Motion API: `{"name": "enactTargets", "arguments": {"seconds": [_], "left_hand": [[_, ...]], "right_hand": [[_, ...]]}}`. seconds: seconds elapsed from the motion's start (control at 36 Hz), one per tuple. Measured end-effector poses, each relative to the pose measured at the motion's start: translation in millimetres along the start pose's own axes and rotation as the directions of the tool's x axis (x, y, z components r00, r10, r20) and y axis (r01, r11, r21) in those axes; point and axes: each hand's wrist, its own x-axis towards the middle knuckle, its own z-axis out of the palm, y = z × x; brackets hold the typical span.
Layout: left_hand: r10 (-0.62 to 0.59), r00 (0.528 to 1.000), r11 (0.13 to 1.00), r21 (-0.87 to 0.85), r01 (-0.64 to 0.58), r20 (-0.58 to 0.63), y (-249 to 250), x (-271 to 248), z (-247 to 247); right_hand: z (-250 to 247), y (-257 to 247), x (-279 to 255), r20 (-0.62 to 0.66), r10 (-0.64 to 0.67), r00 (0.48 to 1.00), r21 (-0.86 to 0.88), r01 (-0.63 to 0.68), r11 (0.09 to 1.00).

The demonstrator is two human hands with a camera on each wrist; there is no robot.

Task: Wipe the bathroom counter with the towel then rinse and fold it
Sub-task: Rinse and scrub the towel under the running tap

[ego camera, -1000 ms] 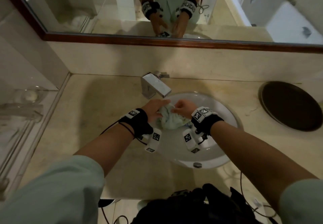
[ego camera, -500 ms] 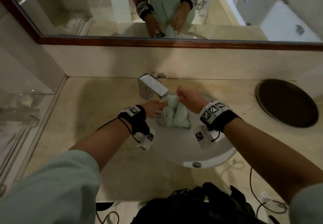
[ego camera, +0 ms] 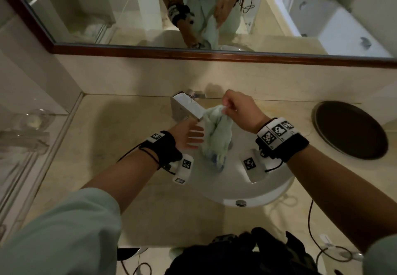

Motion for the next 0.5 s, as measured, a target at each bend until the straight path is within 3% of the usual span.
{"name": "enactTargets", "arguments": {"seconds": [0.08, 0.17, 0.22, 0.28, 0.42, 0.5], "left_hand": [[0.057, 0.996, 0.965, 0.26, -0.038, -0.064, -11, 4, -6], [0.175, 0.984, 0.799, 0.585, -0.142, -0.001, -17, 9, -4], [0.169, 0.977, 0.763, 0.61, -0.213, 0.131, -19, 12, 3], [0.157, 0.972, 0.784, 0.577, -0.23, 0.173, -23, 19, 11], [0.329, 0.941, 0.735, 0.603, -0.31, 0.082, -23, 28, 37], [0.292, 0.956, 0.757, 0.606, -0.246, 0.023, -24, 27, 41]], "right_hand": [[-9, -8, 1, -0.052, -0.015, 0.999, 0.041, 0.017, 0.999], [-16, -15, 3, -0.079, -0.036, 0.996, 0.051, 0.04, 0.998], [-18, -17, 5, -0.089, -0.039, 0.995, 0.061, 0.045, 0.997], [-18, -18, 5, -0.101, -0.034, 0.994, 0.068, 0.041, 0.997], [-12, -10, 3, -0.116, 0.005, 0.993, 0.055, 0.001, 0.998], [-7, 4, -2, -0.106, 0.074, 0.992, 0.06, -0.068, 0.996]]}}
